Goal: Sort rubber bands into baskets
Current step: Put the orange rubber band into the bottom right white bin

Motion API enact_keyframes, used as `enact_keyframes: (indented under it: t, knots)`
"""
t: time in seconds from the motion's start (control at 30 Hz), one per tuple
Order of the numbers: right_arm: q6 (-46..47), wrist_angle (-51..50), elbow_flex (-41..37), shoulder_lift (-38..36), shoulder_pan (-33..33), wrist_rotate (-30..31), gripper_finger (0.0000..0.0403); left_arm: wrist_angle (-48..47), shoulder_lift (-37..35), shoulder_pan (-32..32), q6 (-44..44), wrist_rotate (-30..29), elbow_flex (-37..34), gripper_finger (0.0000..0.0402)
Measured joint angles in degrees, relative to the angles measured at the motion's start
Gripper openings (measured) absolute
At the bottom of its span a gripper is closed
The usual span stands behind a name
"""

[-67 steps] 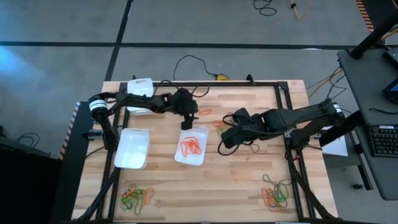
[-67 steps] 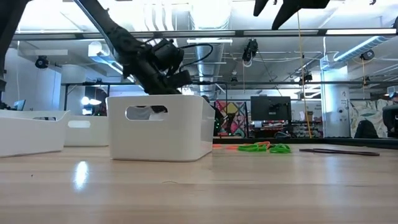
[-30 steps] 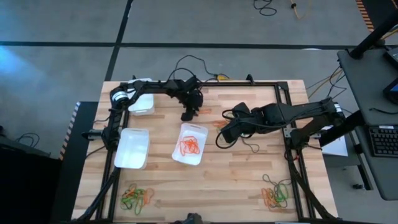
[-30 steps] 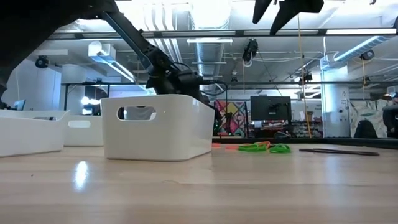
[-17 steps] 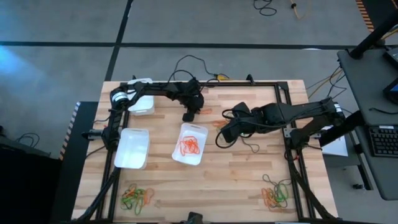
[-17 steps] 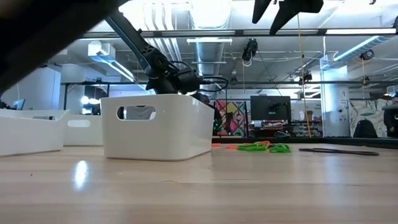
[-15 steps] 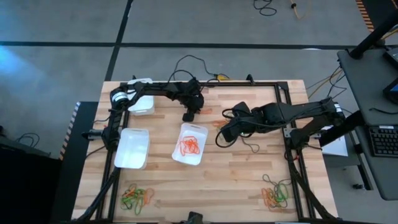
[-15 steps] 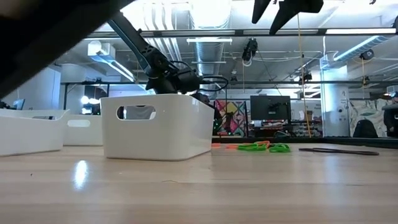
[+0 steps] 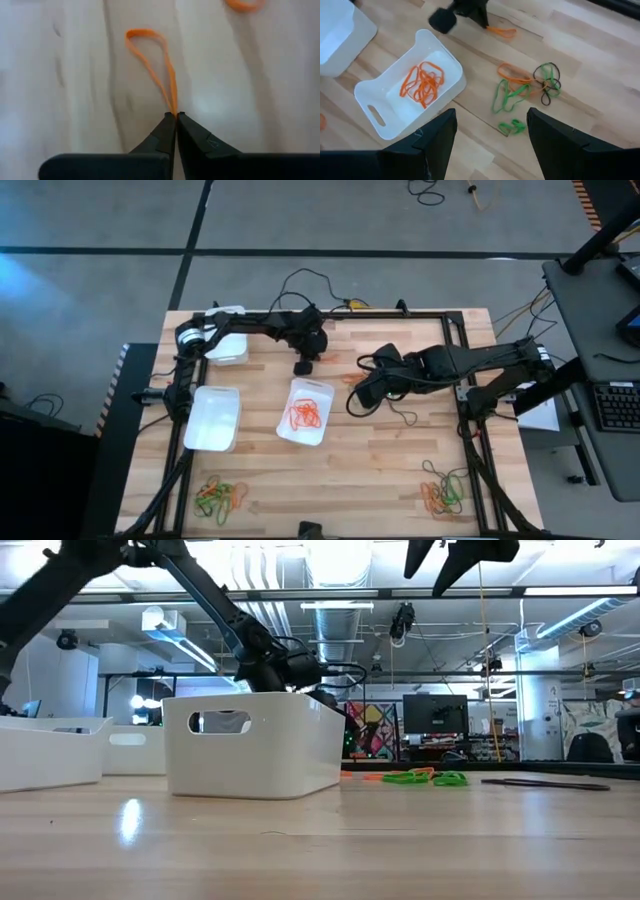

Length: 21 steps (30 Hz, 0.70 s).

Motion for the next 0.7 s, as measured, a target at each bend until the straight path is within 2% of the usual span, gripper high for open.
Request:
enact_keyframes:
  t: [0.17,0.43,0.57,0.7]
  knots:
    - [-3.2,0.0,0.0,0.0,0.0,0.0,0.0233,-5.7,-8.4,-0.1,-1.0,0.3,-0.1,0.0]
    - [-3.3,0.4,0.0,0.0,0.0,0.0,0.0233,-13.6,-21.6,-2.5,-6.0,0.8,-1.9,0.0]
    - [-3.2,0.9,0.0,0.1,0.0,0.0,0.0233,-14.7,-27.6,-6.7,-8.9,2.2,-6.9,0.0]
    - [-3.2,1.9,0.0,0.1,0.0,0.0,0.0233,-12.6,-33.6,-13.1,-11.1,3.1,-15.7,0.0]
